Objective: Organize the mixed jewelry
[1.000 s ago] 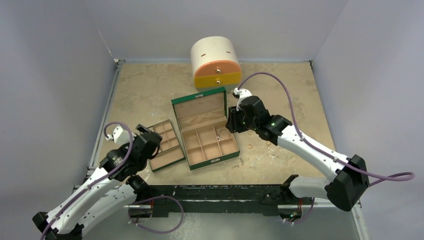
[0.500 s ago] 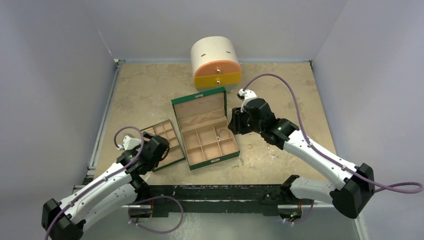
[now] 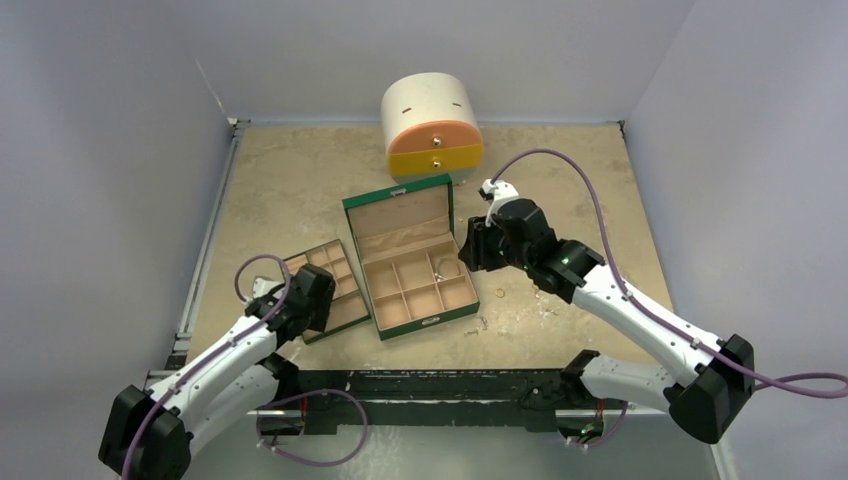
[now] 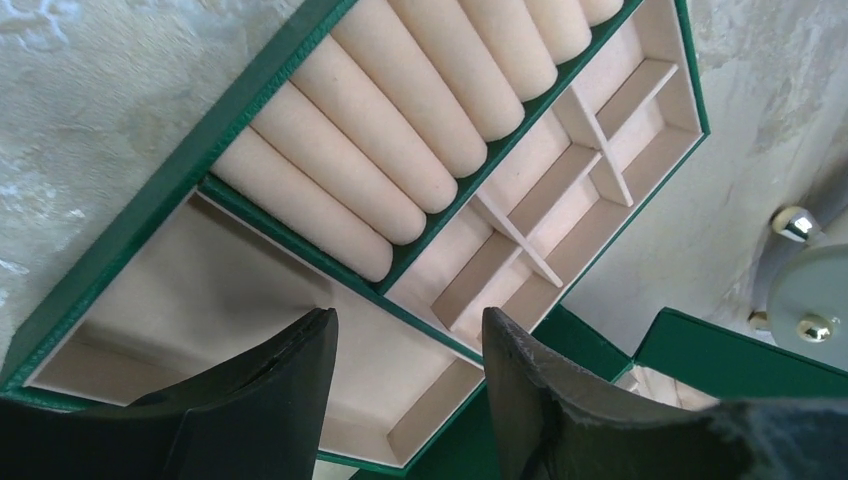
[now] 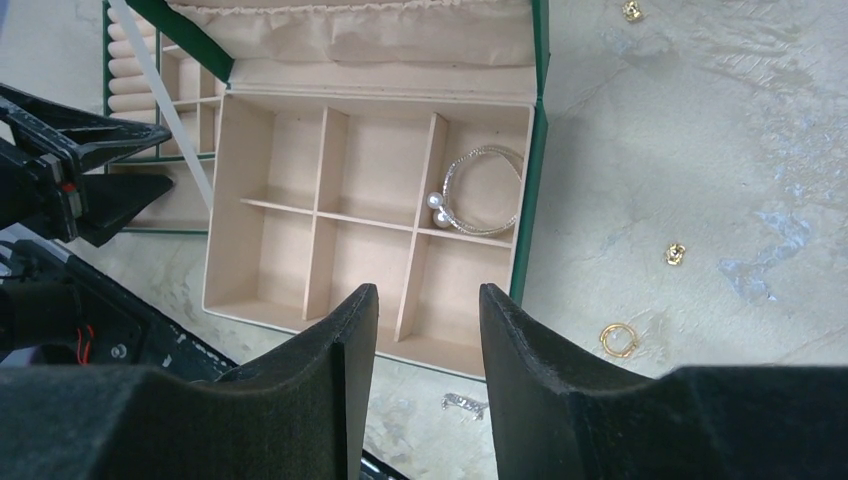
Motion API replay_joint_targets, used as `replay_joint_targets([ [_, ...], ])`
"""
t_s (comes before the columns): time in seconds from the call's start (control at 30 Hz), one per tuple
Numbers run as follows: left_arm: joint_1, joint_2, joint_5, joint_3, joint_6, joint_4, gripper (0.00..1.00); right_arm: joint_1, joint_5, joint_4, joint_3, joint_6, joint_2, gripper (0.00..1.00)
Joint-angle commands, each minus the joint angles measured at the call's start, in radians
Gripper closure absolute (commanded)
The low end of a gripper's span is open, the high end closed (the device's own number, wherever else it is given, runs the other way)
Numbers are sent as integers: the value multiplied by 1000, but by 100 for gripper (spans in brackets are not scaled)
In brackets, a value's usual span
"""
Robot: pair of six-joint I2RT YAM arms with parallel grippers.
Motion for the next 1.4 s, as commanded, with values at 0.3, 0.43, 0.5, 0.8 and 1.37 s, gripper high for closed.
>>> replay_joint_targets([
  [0.3, 41, 101, 54, 18, 29, 52, 53, 3, -5, -14, -4, 7, -39, 54],
  [0.43, 63, 129, 60, 21, 43, 65, 56, 4, 1, -23, 0, 4, -38, 54],
  [0.5, 78, 145, 60, 26, 51, 56, 58, 4, 5, -23, 1, 4, -38, 54],
  [0.8, 133, 233, 66, 68, 116, 46, 67, 2, 13, -22, 2, 1, -24, 54],
  [1.37, 253, 245, 23, 133, 268, -46, 85, 2, 7, -5, 16, 2, -2, 54],
])
